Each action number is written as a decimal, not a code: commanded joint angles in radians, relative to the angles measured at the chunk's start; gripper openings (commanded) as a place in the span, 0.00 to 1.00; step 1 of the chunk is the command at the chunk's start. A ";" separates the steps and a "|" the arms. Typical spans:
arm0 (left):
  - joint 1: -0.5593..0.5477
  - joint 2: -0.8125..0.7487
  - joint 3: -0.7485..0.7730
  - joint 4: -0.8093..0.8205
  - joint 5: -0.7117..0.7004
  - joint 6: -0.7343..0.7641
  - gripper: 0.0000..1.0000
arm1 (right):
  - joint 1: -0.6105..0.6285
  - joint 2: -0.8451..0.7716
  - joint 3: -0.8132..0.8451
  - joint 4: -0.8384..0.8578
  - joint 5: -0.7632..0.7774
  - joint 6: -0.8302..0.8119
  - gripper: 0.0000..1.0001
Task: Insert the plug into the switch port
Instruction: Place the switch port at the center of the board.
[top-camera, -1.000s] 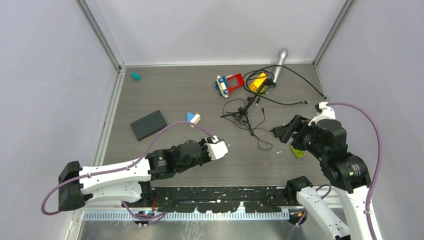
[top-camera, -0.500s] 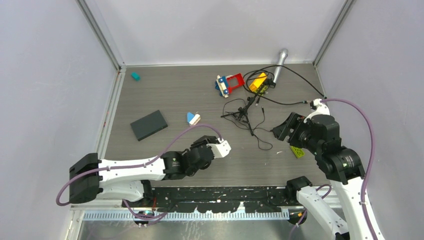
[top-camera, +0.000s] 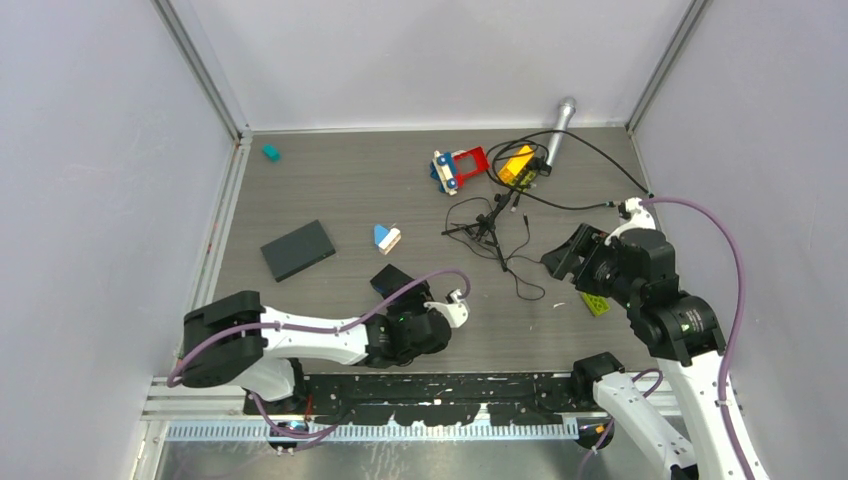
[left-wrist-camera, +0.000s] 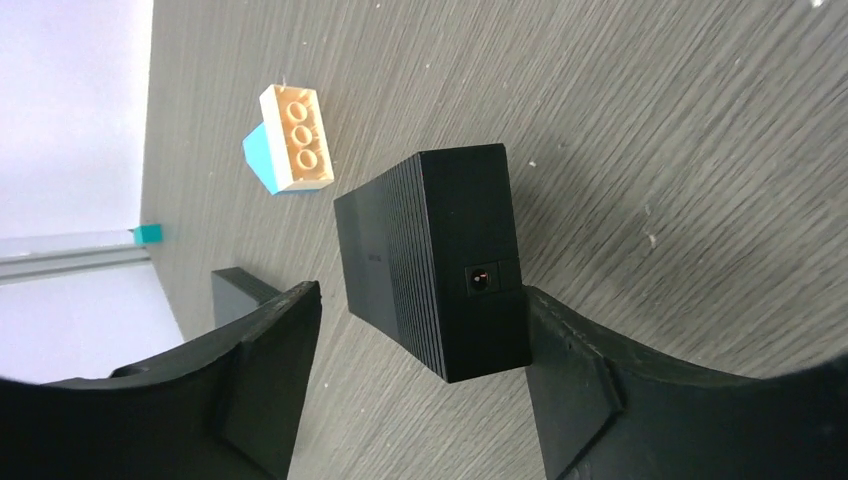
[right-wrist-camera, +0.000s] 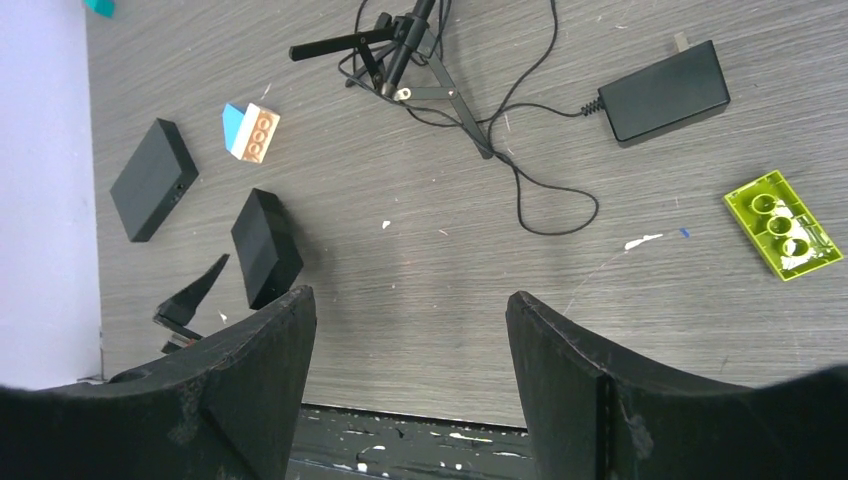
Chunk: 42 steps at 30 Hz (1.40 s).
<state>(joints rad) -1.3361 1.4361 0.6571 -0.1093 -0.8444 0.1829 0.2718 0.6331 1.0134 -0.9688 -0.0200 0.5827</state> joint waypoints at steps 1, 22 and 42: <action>-0.006 -0.053 0.036 0.067 0.023 -0.075 0.78 | 0.002 0.016 0.007 0.042 0.017 0.064 0.74; 0.230 -0.439 0.150 -0.239 0.639 -0.369 0.99 | -0.052 0.753 0.071 0.267 0.299 -0.003 0.66; 0.438 -0.621 0.266 -0.656 0.522 -0.313 0.99 | -0.083 1.242 0.346 0.389 0.273 -0.176 0.57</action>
<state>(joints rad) -0.9047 0.8486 0.9680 -0.7269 -0.3027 -0.1532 0.1867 1.8523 1.2884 -0.6037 0.2295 0.4500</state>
